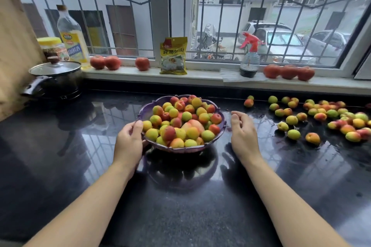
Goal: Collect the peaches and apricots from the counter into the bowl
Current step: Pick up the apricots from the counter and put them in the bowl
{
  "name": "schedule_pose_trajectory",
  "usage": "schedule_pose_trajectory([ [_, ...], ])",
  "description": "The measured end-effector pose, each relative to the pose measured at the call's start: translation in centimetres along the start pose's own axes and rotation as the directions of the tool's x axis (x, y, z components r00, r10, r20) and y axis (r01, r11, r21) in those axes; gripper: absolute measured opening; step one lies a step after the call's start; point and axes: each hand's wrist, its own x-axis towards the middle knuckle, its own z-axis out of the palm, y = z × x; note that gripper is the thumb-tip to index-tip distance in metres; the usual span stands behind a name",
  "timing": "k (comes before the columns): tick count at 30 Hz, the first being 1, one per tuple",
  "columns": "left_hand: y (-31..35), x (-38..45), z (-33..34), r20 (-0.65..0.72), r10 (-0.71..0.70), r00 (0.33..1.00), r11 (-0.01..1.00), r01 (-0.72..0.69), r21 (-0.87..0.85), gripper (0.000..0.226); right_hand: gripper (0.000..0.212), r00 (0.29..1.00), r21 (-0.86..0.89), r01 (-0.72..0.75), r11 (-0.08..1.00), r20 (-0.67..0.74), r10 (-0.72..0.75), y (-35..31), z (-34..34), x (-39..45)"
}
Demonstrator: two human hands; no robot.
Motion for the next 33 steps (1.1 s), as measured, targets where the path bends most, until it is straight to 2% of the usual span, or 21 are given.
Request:
schedule_pose_trajectory([
  [4,2.3,1.9,1.5,0.025,-0.218,0.976,0.948,0.217,-0.234,0.026,0.012,0.992,-0.013,0.067,0.998,-0.109,-0.068,-0.4,0.0,-0.1],
  [8,1.7,1.3,3.0,0.175,-0.234,0.956,0.873,0.286,-0.396,0.047,0.012,0.979,-0.052,-0.014,0.999,-0.204,0.003,0.5,-0.8,0.6],
  [10,0.8,1.3,2.9,0.203,-0.157,0.966,0.884,0.23,-0.408,0.045,0.019,0.971,-0.139,-0.125,0.982,-0.218,0.093,1.6,-1.3,1.6],
  [13,0.5,1.2,3.0,0.171,-0.028,0.985,0.917,0.093,-0.389,0.031,0.039,0.966,-0.36,-0.257,0.897,-0.121,0.229,2.7,-1.5,4.6],
  [17,0.2,1.5,3.1,0.111,0.019,0.994,0.931,0.023,-0.365,0.036,0.05,0.987,-0.625,-0.113,0.773,0.02,0.161,4.4,-0.8,9.9],
  [20,-0.2,1.9,2.9,0.068,0.005,0.998,0.931,0.02,-0.365,0.042,0.047,0.992,-0.796,0.014,0.605,0.086,0.09,6.5,-0.6,13.7],
  [22,-0.5,2.1,2.8,0.051,-0.01,0.999,0.932,0.028,-0.362,0.042,0.04,0.99,-0.836,0.018,0.549,0.093,0.109,7.7,-0.4,15.9],
  [26,-0.5,2.1,3.0,0.047,-0.01,0.999,0.934,0.026,-0.357,0.042,0.033,0.988,-0.838,-0.011,0.545,0.075,0.135,9.2,0.4,17.7],
  [30,-0.5,1.9,2.9,0.049,-0.006,0.999,0.94,0.022,-0.34,0.04,0.017,1.0,-0.82,0.021,0.572,0.025,-0.002,9.0,0.7,16.9],
  [33,-0.4,1.8,2.9,0.059,0.013,0.998,0.94,0.008,-0.34,0.039,0.025,0.997,-0.757,0.08,0.649,0.052,-0.063,7.3,0.2,15.5],
])
